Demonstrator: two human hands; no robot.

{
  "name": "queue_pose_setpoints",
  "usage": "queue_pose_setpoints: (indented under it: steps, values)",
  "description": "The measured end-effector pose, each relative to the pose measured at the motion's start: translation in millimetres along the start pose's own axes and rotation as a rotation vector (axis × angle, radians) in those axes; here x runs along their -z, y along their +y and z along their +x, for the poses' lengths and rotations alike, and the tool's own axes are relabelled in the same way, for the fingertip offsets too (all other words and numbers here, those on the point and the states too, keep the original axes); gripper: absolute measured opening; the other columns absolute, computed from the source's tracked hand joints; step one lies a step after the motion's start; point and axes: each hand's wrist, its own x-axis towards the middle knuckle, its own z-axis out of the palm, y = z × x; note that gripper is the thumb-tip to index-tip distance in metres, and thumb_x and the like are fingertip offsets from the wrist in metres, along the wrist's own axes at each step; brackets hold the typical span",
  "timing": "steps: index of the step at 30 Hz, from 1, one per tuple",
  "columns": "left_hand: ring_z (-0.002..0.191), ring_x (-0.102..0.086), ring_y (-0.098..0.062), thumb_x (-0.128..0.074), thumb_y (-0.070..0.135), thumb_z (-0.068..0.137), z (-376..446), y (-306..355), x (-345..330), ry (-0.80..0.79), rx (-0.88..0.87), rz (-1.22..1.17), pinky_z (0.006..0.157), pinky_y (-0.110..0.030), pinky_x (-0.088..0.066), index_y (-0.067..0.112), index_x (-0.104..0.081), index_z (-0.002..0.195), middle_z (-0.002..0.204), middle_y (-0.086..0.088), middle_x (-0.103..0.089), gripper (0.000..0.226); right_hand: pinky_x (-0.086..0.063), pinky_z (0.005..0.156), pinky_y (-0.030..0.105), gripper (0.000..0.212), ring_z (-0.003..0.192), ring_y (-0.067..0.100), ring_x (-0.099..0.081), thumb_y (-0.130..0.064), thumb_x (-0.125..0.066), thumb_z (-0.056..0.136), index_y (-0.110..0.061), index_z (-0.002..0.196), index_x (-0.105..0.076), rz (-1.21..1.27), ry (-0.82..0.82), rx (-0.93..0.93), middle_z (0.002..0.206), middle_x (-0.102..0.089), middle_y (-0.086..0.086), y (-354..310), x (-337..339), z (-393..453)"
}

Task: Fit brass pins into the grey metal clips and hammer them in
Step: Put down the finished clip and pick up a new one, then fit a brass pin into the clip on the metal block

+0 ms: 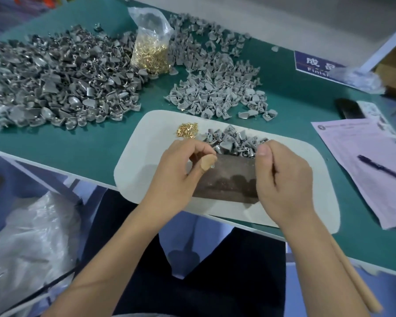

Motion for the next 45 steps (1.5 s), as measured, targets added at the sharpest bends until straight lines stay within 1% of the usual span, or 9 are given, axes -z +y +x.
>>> queue_pose_setpoints:
  steps: [4, 9, 12, 16, 22, 27, 31, 40, 45]
  values:
    - [0.100, -0.052, -0.011, -0.056, 0.045, 0.098, -0.1, -10.2, 2.6, -0.026, -0.013, 0.066, 0.082, -0.016, -0.038, 0.032, -0.065, 0.097, 0.100, 0.022, -0.062, 0.016, -0.015, 0.061, 0.036, 0.020, 0.070, 0.010, -0.020, -0.036, -0.029, 0.104, -0.028, 0.087, -0.034, -0.125, -0.176, -0.015, 0.076, -0.037, -0.012, 0.9, -1.3, -3.8]
    - [0.119, -0.053, -0.009, -0.054, 0.039, 0.102, -0.2, -14.1, 3.0, -0.054, -0.084, 0.059, 0.099, -0.022, -0.038, 0.031, -0.063, 0.098, 0.112, 0.020, -0.060, 0.012, -0.041, 0.078, 0.044, 0.020, 0.090, 0.027, -0.047, -0.023, -0.038, 0.108, -0.012, 0.096, -0.049, -0.034, -0.216, -0.133, 0.096, -0.053, 0.004, 24.7, -2.1, -8.7]
    - [0.117, -0.058, -0.006, -0.053, 0.045, 0.102, -2.4, -14.5, 3.5, -0.104, 0.054, -0.031, 0.092, -0.027, -0.046, 0.035, -0.063, 0.104, 0.117, 0.019, -0.065, 0.014, -0.039, 0.092, 0.023, 0.015, 0.100, 0.021, -0.052, -0.018, -0.040, 0.106, -0.014, 0.097, -0.052, 0.120, -0.159, -0.229, 0.106, -0.058, 0.005, 19.4, -7.6, -25.3]
    - [0.110, -0.061, -0.003, -0.056, 0.049, 0.099, -5.0, -15.5, 4.7, -0.116, 0.092, -0.056, 0.080, -0.010, -0.043, 0.035, -0.068, 0.105, 0.114, 0.019, -0.067, 0.019, -0.038, 0.089, 0.019, 0.014, 0.098, 0.018, -0.051, -0.016, -0.043, 0.105, -0.010, 0.098, -0.053, 0.078, 0.015, -0.297, 0.105, -0.055, 0.000, 6.2, -23.5, -52.6]
    - [0.111, -0.058, -0.017, -0.062, 0.045, 0.094, -1.3, -12.1, 6.2, -0.089, -0.021, -0.032, 0.086, -0.016, -0.040, 0.036, -0.069, 0.097, 0.107, 0.016, -0.065, 0.011, -0.045, 0.087, 0.030, 0.003, 0.099, 0.014, -0.056, -0.023, -0.058, 0.100, -0.020, 0.100, -0.059, 0.085, 0.195, -0.341, 0.101, -0.054, -0.012, 3.5, -11.2, -63.5]
    - [0.113, -0.056, -0.011, -0.063, 0.049, 0.094, -5.5, -3.4, 10.1, -0.123, 0.012, 0.024, 0.092, -0.021, -0.041, 0.039, -0.070, 0.092, 0.106, 0.017, -0.064, 0.012, -0.042, 0.079, 0.016, 0.011, 0.091, 0.015, -0.061, -0.024, -0.068, 0.092, -0.034, 0.091, -0.066, 0.166, 0.026, -0.320, 0.092, -0.064, -0.018, -1.9, 11.6, -58.0]
    - [0.114, -0.053, -0.009, -0.062, 0.044, 0.096, -10.0, 10.9, 3.9, -0.071, 0.023, 0.085, 0.095, -0.017, -0.038, 0.040, -0.068, 0.093, 0.106, 0.019, -0.060, 0.008, -0.046, 0.072, 0.026, 0.009, 0.083, 0.017, -0.060, -0.023, -0.062, 0.091, -0.030, 0.086, -0.063, 0.258, -0.073, -0.374, 0.085, -0.063, -0.010, -6.3, 9.6, -52.1]
    - [0.093, -0.048, -0.011, -0.064, 0.035, 0.095, -8.5, 21.3, 2.1, -0.090, -0.114, 0.406, 0.077, -0.025, -0.041, 0.026, -0.074, 0.100, 0.092, 0.016, -0.064, 0.014, -0.043, 0.065, 0.039, 0.023, 0.079, 0.017, -0.047, -0.033, -0.048, 0.095, -0.021, 0.075, -0.052, -0.089, -0.197, -0.064, 0.076, -0.046, -0.012, -5.3, 22.0, -29.0]
    - [0.096, -0.047, -0.010, -0.068, 0.033, 0.094, -11.4, 19.4, 6.9, -0.112, -0.086, 0.458, 0.073, -0.021, -0.039, 0.029, -0.075, 0.103, 0.095, 0.017, -0.060, 0.012, -0.041, 0.055, 0.031, 0.017, 0.082, 0.014, -0.053, -0.035, -0.054, 0.095, -0.024, 0.083, -0.059, -0.196, -0.208, 0.023, 0.083, -0.052, -0.012, -10.0, 26.4, -20.1]
